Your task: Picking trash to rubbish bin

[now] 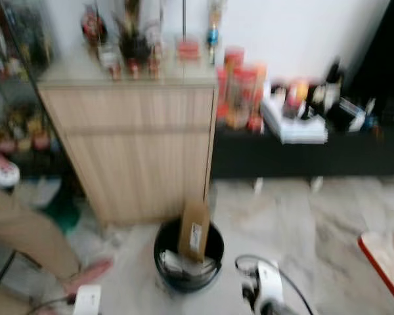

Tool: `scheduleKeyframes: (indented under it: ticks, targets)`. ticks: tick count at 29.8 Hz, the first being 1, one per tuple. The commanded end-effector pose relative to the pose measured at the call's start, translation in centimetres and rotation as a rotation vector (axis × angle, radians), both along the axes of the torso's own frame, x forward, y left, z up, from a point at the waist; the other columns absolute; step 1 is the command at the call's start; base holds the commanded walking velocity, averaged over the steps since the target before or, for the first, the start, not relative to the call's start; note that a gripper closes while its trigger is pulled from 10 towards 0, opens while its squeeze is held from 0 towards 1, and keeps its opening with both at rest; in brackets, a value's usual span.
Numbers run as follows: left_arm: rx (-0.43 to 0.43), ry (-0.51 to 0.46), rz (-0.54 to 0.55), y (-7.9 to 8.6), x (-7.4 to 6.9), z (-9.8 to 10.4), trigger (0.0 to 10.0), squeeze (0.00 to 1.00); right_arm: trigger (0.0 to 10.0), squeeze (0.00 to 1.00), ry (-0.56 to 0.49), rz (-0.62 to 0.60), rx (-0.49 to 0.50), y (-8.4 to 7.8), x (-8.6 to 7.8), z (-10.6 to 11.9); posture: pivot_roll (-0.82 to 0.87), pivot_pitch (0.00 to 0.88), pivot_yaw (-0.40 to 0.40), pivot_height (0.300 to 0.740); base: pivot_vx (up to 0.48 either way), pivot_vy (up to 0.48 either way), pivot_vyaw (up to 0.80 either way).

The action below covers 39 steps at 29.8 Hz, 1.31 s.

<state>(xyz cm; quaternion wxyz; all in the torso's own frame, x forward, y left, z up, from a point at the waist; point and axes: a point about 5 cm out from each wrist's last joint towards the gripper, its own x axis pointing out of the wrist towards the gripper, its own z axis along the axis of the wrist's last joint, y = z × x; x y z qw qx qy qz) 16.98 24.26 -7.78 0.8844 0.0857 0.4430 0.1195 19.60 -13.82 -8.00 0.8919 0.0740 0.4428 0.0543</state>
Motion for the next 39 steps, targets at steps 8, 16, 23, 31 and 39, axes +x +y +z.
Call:
scheduleKeyframes:
  ticks: [8,16,23,31,39]
  targets:
    - [-0.003,-0.019,-0.017,-0.5,0.7,0.2,10.0,0.00,10.0,0.00,-0.009,-0.001,-0.012,-0.5,0.2,0.1,0.04,0.000,-0.078,0.740,-0.264,0.000,0.00]
    - [0.027,-0.095,-0.021,-0.3,2.0,1.0,10.0,0.00,10.0,0.00,-0.061,0.011,0.005,0.0,1.4,0.8,0.04,0.000,-0.078,0.740,0.000,0.000,0.00]
    - [0.083,-0.276,-0.051,-0.1,5.3,3.5,10.0,0.00,10.0,0.00,-0.204,0.087,0.026,1.4,4.4,3.0,0.04,0.000,-0.078,0.740,0.000,0.000,0.00]
    - [0.132,-0.536,-0.110,-1.0,9.3,7.3,10.0,0.00,10.0,0.00,-0.457,0.177,0.083,3.8,9.0,7.4,0.03,0.000,-0.077,0.740,0.000,0.000,0.00]
    - [0.203,-0.893,-0.187,-2.9,12.9,13.7,10.0,0.00,10.0,0.00,-0.836,0.225,0.199,6.7,14.0,15.4,0.01,0.000,-0.079,0.740,0.000,0.000,0.00]
